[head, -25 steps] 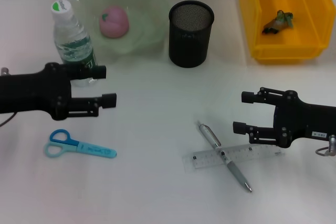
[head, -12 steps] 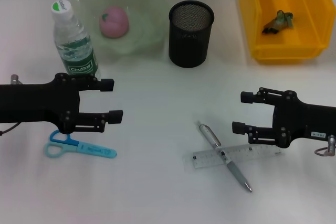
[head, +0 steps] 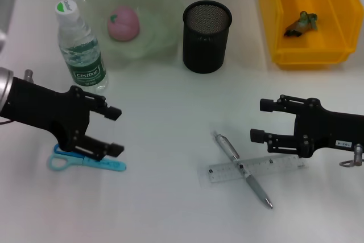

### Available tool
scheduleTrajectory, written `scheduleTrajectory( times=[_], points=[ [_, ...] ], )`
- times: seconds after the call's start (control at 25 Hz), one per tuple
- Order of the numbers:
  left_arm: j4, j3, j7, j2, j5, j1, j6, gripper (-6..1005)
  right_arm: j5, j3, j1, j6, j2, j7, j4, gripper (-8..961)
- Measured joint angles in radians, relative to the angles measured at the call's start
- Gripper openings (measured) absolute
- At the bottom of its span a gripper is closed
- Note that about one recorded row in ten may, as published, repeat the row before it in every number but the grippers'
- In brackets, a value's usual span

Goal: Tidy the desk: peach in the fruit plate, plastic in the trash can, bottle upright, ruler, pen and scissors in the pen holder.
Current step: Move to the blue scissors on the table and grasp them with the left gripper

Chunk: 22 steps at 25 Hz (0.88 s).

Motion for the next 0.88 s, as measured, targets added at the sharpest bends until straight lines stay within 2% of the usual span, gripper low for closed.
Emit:
scheduleTrajectory(
  times=[0.08,0.12,0.2,0.36,0.4,0.44,0.48,0.52,0.68,0.72,0.8,0.88],
  points=[
    [0.027,0.019,-0.018,-0.005,0.040,-0.011,0.004,772,0.000,0.002,0.000,0.002,0.000,0.017,0.000,767],
    [0.089,0.064,-0.045,-0.022,0.139,-0.040,0.019,771,0.001,0.003,0.001,0.005,0.000,0.031,0.000,767],
    [0.122,0.089,-0.049,-0.034,0.192,-0.051,0.024,770,0.001,0.003,0.001,0.007,0.000,0.035,0.000,767],
    [0.122,0.089,-0.049,-0.034,0.192,-0.051,0.024,767,0.003,0.003,-0.001,0.009,0.000,0.038,0.002,766],
    [0.185,0.149,-0.052,-0.059,0.293,-0.078,0.029,767,0.003,0.003,-0.002,0.013,0.000,0.039,0.006,766],
    [0.185,0.149,-0.052,-0.059,0.293,-0.078,0.029,766,0.003,0.003,-0.002,0.013,0.000,0.039,0.006,766],
    [0.215,0.209,-0.058,-0.066,0.330,-0.096,0.035,765,0.005,0.003,-0.002,0.018,0.001,0.039,0.007,766],
    [0.240,0.267,-0.066,-0.067,0.356,-0.108,0.036,765,0.009,0.004,-0.003,0.031,0.003,0.042,0.007,766],
    [0.264,0.317,-0.068,-0.068,0.379,-0.111,0.025,762,0.013,0.005,-0.003,0.053,0.010,0.045,0.007,766],
    [0.284,0.379,-0.072,-0.070,0.396,-0.112,0.005,761,0.013,0.008,-0.001,0.065,0.012,0.047,0.008,766],
    [0.289,0.401,-0.075,-0.070,0.401,-0.112,0.002,760,0.014,0.012,0.000,0.072,0.014,0.048,0.008,766],
    [0.302,0.466,-0.084,-0.073,0.420,-0.112,-0.015,759,0.014,0.017,0.002,0.081,0.017,0.052,0.007,766]
  ],
)
